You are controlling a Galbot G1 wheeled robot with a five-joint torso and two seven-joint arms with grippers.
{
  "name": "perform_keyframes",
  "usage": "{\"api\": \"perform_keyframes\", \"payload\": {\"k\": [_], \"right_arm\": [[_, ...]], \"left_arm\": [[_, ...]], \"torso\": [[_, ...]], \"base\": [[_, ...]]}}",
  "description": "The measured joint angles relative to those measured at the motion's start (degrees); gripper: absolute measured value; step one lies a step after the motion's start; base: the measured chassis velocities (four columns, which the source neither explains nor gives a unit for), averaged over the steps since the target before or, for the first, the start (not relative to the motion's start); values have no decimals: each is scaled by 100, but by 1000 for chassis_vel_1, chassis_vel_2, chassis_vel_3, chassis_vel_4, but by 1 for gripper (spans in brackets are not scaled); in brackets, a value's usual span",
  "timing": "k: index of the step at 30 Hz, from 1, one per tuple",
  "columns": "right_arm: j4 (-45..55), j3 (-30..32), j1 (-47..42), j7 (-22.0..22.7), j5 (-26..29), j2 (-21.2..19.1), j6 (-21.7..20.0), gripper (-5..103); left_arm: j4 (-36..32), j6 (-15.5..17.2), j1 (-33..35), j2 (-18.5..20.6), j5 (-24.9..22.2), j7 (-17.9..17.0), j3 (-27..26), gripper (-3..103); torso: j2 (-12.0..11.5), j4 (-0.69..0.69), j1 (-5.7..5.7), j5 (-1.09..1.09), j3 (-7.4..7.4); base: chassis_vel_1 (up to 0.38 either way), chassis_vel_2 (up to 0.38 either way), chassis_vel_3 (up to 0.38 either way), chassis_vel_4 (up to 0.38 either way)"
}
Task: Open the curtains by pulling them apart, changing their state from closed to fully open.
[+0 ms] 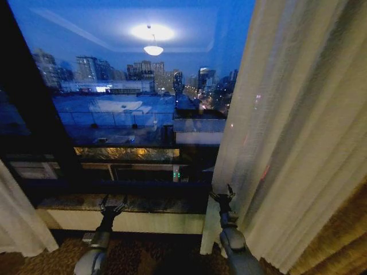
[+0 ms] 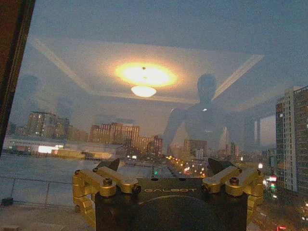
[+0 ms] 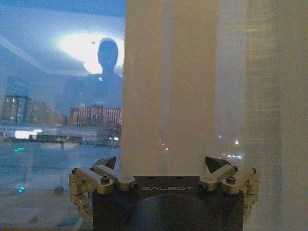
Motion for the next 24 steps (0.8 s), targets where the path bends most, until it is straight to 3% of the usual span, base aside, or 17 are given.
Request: {"api": "perform_keyframes", "payload": {"k": [8, 15, 17, 21, 24], "right_arm": [[-510, -150, 513, 234, -209, 77, -252, 100], [-888, -167, 718, 182, -233, 137, -219, 102], [-937, -165, 742, 165, -193, 144, -194, 97], [-965, -155, 768, 153, -52, 117, -170, 77], [-965, -148, 768, 146, -16, 93, -165, 71]], "left_arm": [[0, 0, -1, 0, 0, -1, 0, 100], [0, 0, -1, 0, 0, -1, 0, 100], [0, 0, -1, 0, 0, -1, 0, 100], [0, 0, -1, 0, 0, 0, 0, 100], [0, 0, -1, 0, 0, 0, 0, 100]], "torso": [[-2, 1, 4, 1, 2], [-1, 1, 3, 0, 2], [-1, 1, 3, 0, 1], [-2, 0, 4, 1, 2], [-2, 0, 3, 1, 2]], "base": [[0, 0, 0, 0], [0, 0, 0, 0], [0, 0, 0, 0], [0, 0, 0, 0], [0, 0, 0, 0]]}}
